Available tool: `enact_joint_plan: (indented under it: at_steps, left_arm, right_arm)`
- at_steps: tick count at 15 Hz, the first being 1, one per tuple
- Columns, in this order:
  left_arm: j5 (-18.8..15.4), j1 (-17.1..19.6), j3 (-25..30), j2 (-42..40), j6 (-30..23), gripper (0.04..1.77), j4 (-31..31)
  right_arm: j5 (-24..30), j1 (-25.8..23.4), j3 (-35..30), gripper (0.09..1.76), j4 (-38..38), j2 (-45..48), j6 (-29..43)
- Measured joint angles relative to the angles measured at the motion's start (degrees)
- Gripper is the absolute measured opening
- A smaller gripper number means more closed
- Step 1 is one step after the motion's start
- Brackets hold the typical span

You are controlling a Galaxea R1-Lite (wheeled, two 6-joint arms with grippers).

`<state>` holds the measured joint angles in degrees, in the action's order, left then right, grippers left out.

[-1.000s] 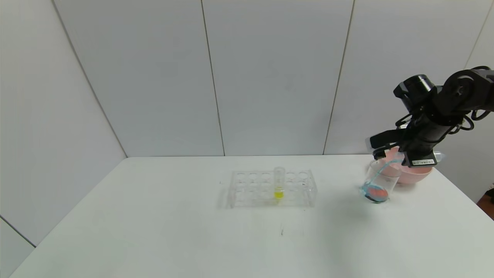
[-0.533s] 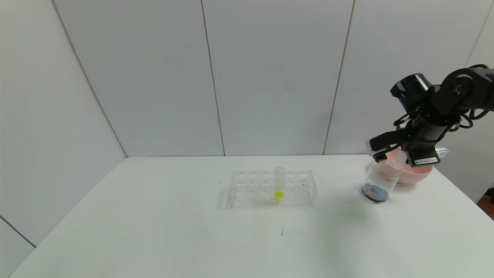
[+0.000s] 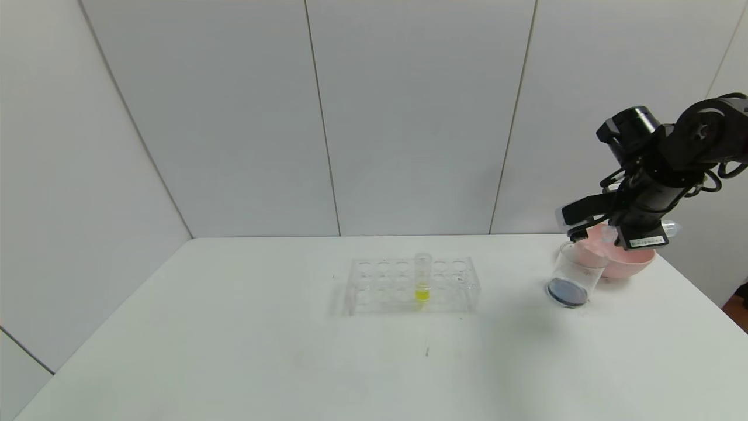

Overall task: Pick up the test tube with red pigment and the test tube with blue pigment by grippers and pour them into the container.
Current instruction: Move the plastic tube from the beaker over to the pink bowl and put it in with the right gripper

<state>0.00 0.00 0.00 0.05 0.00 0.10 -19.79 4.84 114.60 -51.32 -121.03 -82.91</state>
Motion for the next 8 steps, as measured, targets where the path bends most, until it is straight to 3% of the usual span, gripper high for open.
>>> enact_joint_plan:
  at_steps: [2,6,8]
  left_arm:
    - [0.0,0.0,0.0,0.0,0.0,1.76,0.0]
    - [0.0,0.0,0.0,0.0,0.0,1.76,0.0]
    - [0.0,0.0,0.0,0.0,0.0,1.76,0.0]
  right_arm:
    - [9.8,-1.3,0.0,0.48,0.1,0.4,4.9]
    - [34.8,-5.4,-0.7,0.48,0.9,1.9,20.6]
    - [43.7,-7.5,-2.5,0.48,3.7,3.7,28.1]
